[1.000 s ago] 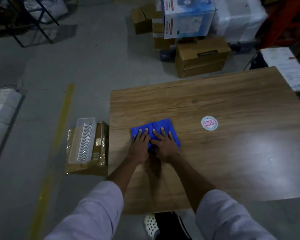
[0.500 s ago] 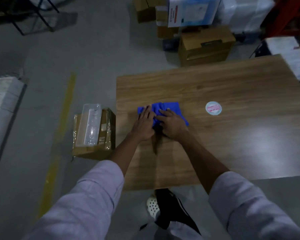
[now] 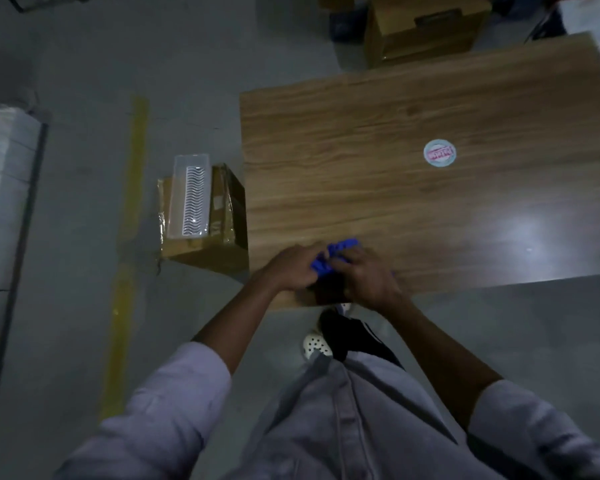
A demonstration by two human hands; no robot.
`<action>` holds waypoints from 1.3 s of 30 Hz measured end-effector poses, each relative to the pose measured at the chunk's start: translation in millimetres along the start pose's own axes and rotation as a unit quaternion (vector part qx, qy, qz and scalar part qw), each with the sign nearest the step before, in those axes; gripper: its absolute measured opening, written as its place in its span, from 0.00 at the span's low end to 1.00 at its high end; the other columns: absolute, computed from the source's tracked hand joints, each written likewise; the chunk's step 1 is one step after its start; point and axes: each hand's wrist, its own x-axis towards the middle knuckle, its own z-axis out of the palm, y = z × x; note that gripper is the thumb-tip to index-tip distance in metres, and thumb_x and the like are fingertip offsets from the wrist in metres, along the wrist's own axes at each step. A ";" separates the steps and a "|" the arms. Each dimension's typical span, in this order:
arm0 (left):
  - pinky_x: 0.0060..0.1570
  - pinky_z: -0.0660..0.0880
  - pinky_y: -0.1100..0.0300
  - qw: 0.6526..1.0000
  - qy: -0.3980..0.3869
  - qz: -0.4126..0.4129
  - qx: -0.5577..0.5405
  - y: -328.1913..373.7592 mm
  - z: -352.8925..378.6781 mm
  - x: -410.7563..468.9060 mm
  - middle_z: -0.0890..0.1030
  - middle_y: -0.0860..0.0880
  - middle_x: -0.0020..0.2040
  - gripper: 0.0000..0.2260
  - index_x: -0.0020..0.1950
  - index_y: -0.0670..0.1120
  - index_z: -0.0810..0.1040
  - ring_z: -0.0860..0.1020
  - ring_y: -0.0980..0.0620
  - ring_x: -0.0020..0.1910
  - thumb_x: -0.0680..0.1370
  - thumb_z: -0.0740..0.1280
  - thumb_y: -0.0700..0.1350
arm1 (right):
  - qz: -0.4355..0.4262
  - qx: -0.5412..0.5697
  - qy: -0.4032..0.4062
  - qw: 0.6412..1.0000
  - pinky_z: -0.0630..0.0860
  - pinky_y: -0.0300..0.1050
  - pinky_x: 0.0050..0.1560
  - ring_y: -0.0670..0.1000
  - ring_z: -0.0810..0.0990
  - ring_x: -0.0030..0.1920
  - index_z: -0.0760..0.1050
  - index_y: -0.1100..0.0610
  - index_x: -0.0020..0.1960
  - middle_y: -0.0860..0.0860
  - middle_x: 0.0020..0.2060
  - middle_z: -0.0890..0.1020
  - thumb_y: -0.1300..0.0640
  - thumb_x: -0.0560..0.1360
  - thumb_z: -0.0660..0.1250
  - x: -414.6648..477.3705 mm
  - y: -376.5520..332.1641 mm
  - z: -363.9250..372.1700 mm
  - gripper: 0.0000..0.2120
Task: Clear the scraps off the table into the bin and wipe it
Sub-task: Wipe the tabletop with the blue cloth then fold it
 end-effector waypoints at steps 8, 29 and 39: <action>0.80 0.46 0.49 0.994 0.091 -0.001 0.053 -6.2 66.9 8.7 0.44 0.46 0.83 0.40 0.83 0.41 0.44 0.43 0.47 0.82 0.76 0.63 0.33 | 0.166 -0.026 -0.084 0.982 0.69 0.68 0.65 0.61 0.61 0.79 0.79 0.45 0.66 0.49 0.77 0.68 0.56 0.69 0.76 6.8 -16.6 23.1 0.26; 0.73 0.65 0.47 0.977 0.175 -0.020 -0.118 -13.8 108.3 -51.4 0.74 0.43 0.74 0.26 0.73 0.44 0.74 0.69 0.42 0.75 0.74 0.67 0.32 | 0.207 -0.040 -0.095 0.973 0.67 0.57 0.67 0.69 0.68 0.69 0.77 0.56 0.68 0.62 0.77 0.65 0.58 0.70 0.72 -34.6 -88.0 60.0 0.25; 0.53 0.82 0.46 0.758 0.423 -0.220 -0.445 -70.9 67.6 -80.5 0.86 0.46 0.45 0.15 0.48 0.41 0.83 0.85 0.48 0.46 0.73 0.59 0.28 | 0.326 0.134 0.120 0.928 0.75 0.50 0.55 0.63 0.79 0.58 0.75 0.56 0.70 0.62 0.61 0.79 0.50 0.78 0.64 17.2 -42.0 -31.8 0.21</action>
